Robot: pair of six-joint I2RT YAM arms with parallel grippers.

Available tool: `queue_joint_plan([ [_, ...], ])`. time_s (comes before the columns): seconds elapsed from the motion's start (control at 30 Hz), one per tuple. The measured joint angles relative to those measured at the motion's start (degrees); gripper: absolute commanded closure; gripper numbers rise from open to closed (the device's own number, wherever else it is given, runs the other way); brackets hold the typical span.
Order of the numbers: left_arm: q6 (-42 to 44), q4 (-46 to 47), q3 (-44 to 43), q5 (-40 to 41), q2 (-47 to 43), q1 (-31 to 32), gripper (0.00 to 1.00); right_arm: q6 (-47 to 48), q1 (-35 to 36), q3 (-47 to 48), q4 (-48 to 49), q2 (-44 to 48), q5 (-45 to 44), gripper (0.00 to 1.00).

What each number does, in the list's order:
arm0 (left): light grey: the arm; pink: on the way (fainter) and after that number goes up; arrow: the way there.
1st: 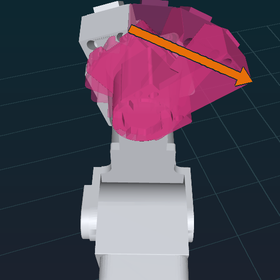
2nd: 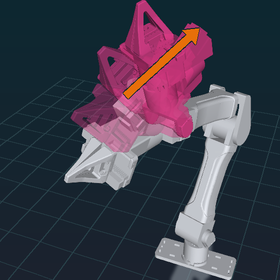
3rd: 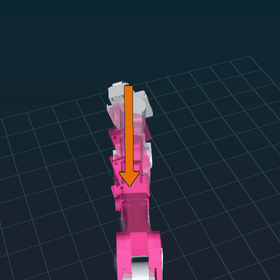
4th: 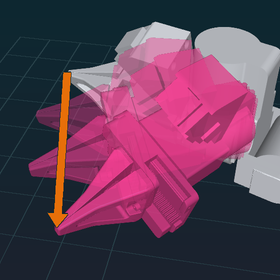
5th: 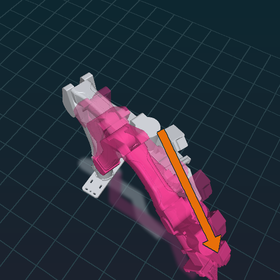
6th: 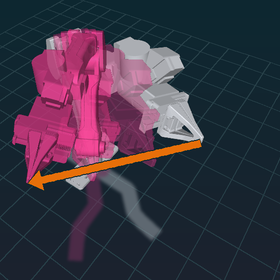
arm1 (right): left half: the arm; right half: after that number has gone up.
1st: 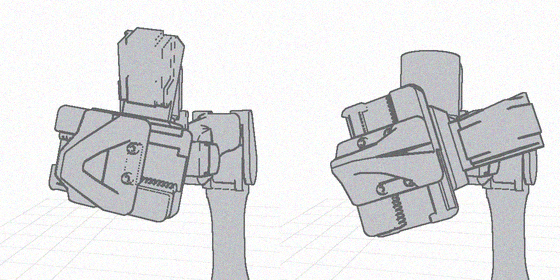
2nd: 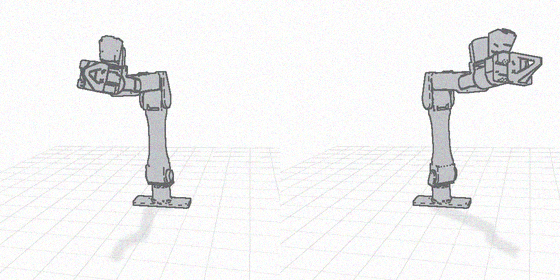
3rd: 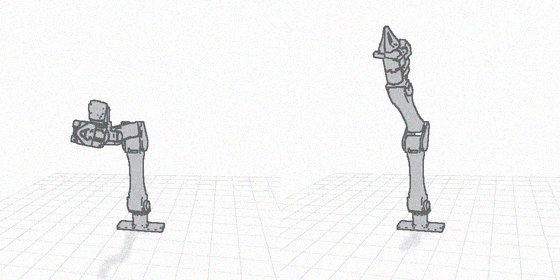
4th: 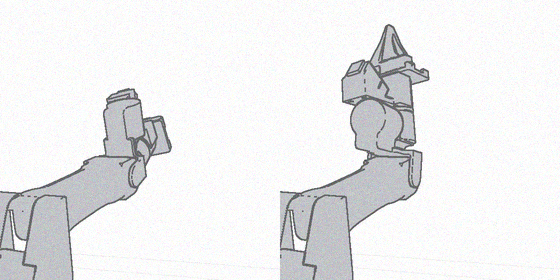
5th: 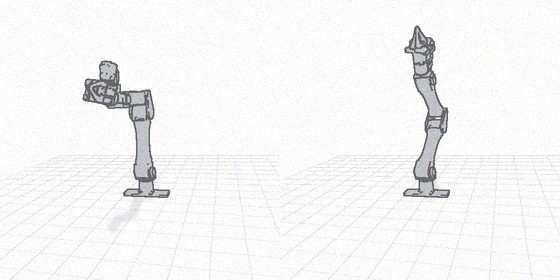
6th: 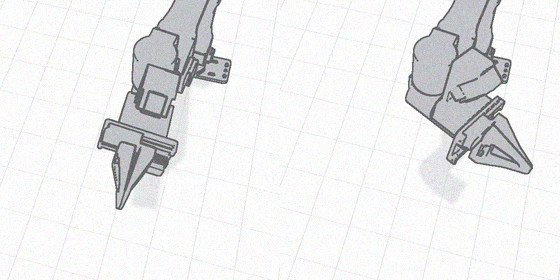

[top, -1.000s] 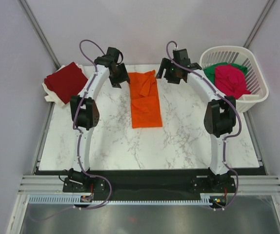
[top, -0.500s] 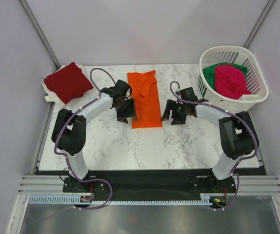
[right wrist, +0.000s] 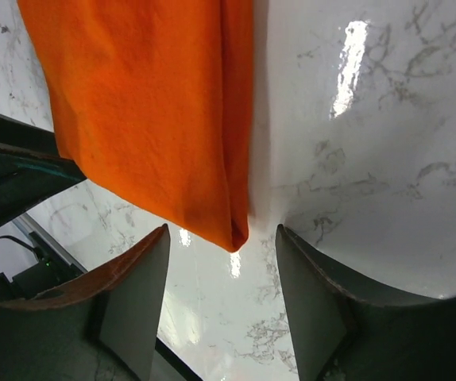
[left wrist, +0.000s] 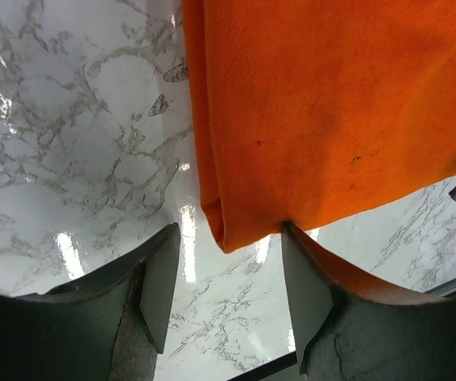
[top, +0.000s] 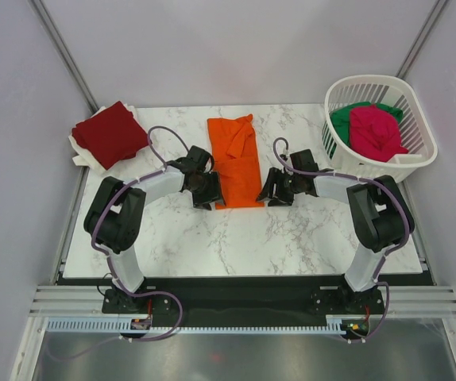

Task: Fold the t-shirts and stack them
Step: Fold the tshirt

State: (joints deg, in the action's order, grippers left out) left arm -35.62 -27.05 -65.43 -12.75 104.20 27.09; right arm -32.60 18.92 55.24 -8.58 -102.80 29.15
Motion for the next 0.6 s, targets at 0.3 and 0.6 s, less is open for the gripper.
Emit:
queue_joint_plan([
  [0.3,-0.83,3.58,0.66,0.24,0.00,0.02,0.43,-0.37,0.02,-0.81,2.69,-1.81,0.66,0.69],
  [0.6,-2.93,6.71,3.76,0.31,0.13,0.33,0.95,-0.85,0.37,-1.51,5.09,-3.08,1.36,1.00],
])
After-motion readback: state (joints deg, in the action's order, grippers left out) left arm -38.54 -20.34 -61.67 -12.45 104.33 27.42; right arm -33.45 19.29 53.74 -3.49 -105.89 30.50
